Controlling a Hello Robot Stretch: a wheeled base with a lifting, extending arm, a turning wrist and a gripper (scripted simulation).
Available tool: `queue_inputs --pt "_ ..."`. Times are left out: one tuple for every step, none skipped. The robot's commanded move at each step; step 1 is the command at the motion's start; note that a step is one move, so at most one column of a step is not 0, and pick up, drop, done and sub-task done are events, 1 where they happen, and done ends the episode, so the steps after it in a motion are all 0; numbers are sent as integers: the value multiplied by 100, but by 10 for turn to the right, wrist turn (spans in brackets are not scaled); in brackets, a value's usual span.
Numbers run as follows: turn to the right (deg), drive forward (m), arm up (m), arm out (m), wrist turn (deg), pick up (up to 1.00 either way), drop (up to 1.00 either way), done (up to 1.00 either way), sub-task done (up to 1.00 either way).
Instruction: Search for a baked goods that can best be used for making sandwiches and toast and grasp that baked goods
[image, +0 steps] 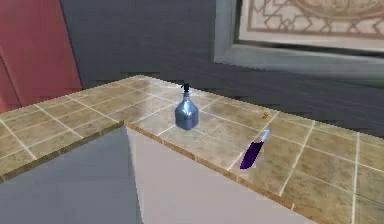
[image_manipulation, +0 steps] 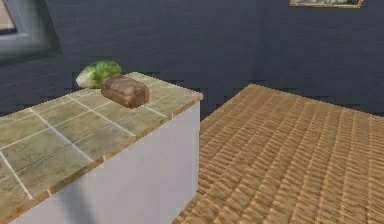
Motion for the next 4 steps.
queue_inputs --pt "-150 0 0 0 0 0 0 0 0" --pt "450 0 0 0 0 0 0 0 0" --pt "450 0 0 0 0 0 0 0 0" --pt "60 0 0 0 0 0 0 0 0"
